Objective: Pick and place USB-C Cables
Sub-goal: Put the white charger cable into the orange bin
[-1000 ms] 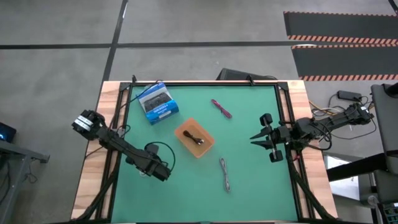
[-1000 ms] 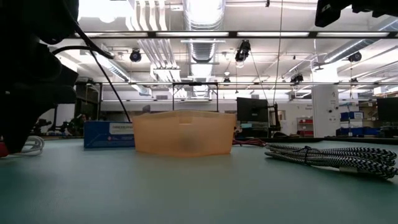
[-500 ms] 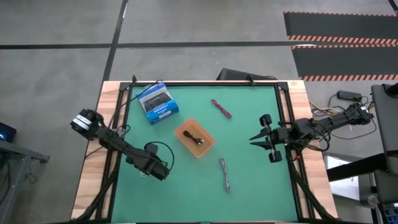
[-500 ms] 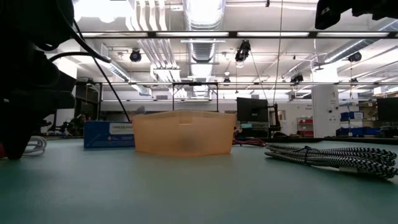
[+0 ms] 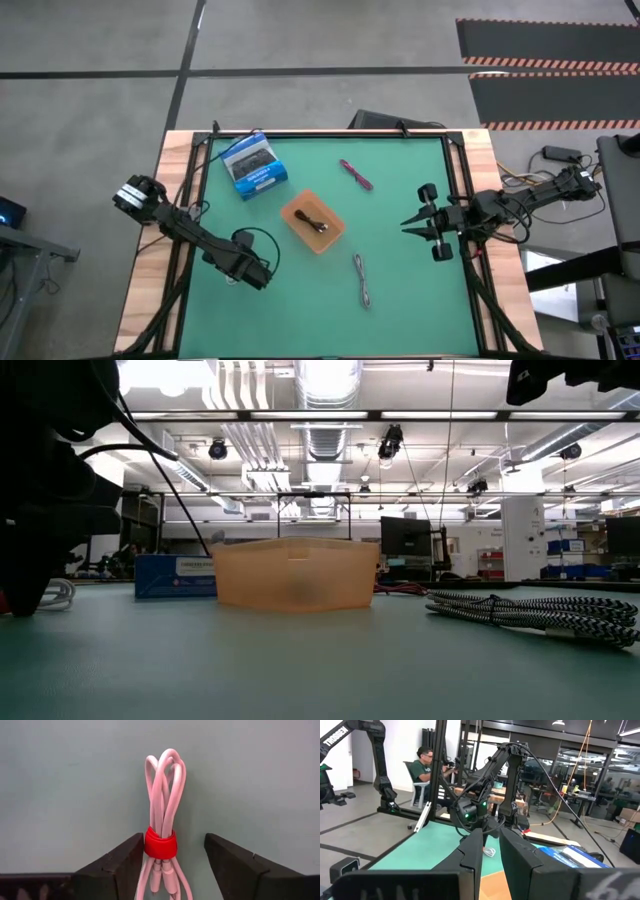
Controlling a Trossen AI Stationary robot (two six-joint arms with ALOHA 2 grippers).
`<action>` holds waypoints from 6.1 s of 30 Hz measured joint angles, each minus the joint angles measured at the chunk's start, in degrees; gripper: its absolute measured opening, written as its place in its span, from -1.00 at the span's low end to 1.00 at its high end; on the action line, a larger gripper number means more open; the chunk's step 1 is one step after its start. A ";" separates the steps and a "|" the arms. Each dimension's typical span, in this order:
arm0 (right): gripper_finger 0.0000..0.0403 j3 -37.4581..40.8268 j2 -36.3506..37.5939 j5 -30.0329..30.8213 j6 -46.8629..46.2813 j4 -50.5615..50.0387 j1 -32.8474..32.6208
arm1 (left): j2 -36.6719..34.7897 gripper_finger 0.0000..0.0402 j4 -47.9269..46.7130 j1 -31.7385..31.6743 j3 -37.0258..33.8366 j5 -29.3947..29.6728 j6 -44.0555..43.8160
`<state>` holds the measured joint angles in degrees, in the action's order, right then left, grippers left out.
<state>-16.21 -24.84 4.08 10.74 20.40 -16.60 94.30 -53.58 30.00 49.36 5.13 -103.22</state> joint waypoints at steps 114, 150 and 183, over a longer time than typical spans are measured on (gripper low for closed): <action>0.02 -17.89 -53.21 0.53 0.21 42.79 0.11 | -9.12 -0.76 71.58 -3.80 7.23 34.88 106.88; 0.07 -31.65 -65.40 2.45 0.81 42.23 4.02 | -21.29 -0.76 77.59 -3.76 -5.16 34.62 112.67; -0.85 -40.85 -69.42 1.86 -0.03 36.19 4.17 | -21.20 -0.76 81.59 -3.79 -5.75 30.08 112.65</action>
<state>-57.06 -94.26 5.93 10.71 56.59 -12.43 73.10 28.01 26.21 43.62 35.21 9.43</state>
